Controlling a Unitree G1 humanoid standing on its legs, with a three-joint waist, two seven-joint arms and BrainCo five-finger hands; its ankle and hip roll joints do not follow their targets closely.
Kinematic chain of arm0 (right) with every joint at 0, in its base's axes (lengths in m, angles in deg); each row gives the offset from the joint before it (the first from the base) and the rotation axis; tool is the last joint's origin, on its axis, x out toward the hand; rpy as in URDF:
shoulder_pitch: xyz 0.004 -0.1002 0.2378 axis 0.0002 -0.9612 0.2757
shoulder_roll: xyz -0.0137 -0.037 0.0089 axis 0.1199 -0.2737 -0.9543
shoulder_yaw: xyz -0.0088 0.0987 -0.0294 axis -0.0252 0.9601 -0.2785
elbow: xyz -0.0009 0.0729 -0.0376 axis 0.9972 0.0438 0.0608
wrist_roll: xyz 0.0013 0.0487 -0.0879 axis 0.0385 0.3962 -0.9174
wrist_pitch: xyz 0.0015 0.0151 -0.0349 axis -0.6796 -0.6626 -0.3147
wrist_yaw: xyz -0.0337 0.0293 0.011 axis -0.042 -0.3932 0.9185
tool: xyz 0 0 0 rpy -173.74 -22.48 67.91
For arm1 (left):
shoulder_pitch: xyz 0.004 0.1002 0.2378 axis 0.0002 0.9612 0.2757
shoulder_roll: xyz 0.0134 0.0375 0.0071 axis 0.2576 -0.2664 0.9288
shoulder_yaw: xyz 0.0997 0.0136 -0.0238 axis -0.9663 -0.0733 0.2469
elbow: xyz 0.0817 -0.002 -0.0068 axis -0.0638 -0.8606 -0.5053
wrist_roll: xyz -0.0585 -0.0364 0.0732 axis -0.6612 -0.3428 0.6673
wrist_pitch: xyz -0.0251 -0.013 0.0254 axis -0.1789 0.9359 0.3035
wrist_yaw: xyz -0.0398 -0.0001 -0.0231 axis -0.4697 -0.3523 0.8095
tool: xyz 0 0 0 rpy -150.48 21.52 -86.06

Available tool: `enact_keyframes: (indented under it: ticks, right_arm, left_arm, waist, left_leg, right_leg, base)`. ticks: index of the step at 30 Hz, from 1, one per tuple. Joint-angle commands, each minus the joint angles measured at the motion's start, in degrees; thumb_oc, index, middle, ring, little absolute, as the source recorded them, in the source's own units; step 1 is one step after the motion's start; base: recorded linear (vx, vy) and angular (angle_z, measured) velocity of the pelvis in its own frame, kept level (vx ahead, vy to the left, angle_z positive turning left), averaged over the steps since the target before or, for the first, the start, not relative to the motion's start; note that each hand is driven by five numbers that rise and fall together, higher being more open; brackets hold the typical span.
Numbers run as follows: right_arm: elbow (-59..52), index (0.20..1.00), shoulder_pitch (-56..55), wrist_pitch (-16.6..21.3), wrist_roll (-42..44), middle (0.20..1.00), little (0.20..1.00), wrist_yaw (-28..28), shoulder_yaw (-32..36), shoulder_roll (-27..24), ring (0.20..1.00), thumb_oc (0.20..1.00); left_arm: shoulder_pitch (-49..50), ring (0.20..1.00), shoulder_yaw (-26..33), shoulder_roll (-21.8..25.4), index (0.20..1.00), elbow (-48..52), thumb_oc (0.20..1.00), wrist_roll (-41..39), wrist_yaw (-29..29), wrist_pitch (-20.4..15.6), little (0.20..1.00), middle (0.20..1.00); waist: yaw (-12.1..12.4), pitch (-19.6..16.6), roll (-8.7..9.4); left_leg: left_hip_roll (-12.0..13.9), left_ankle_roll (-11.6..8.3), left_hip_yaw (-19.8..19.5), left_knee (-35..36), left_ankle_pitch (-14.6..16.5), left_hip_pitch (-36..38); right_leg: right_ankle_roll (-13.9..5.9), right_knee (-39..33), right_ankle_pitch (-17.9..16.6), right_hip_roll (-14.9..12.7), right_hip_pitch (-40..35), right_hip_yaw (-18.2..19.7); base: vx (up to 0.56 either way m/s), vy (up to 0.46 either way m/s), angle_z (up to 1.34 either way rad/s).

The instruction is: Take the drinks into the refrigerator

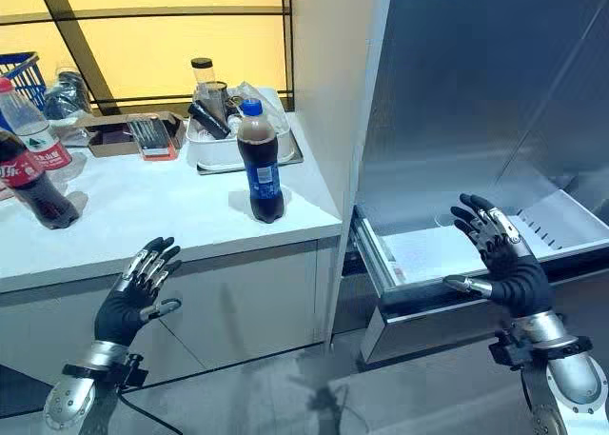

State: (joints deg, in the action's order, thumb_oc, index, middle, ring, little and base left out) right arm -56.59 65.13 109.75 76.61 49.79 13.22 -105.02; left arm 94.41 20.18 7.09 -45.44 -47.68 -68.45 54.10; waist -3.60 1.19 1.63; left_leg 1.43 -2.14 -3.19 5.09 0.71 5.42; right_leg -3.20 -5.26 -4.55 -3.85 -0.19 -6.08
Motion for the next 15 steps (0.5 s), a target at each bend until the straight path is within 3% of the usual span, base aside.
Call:
enact_keyframes:
  ticks: [1,15]
  right_arm:
    - [0.9,1.000,4.6,4.0,-0.5,1.000,1.000,1.2,2.7,0.6,1.000,1.000]
    - [1.1,1.000,5.6,3.9,-2.3,1.000,1.000,1.5,2.2,1.9,1.000,1.000]
  left_arm:
    - [-2.2,1.000,2.7,1.7,1.000,3.2,1.000,-1.8,-0.7,-4.1,1.000,1.000]
    - [-4.0,1.000,2.8,1.0,1.000,3.4,1.000,-1.3,-0.9,-4.5,1.000,1.000]
  waist:
    - [0.8,-0.6,1.06]
    - [0.9,-0.5,1.30]
  left_leg:
    - [-2.3,2.49,-2.1,-0.1,2.0,-0.5]
    - [-2.2,2.52,-1.9,-0.1,2.4,0.2]
  right_leg:
    - [-2.75,3.5,3.2,-1.1,-1.5,-0.4]
    - [-2.64,2.9,3.4,-0.9,-2.2,-0.2]
  base:
    - [0.00,-0.071,0.61]
    - [0.00,0.000,0.00]
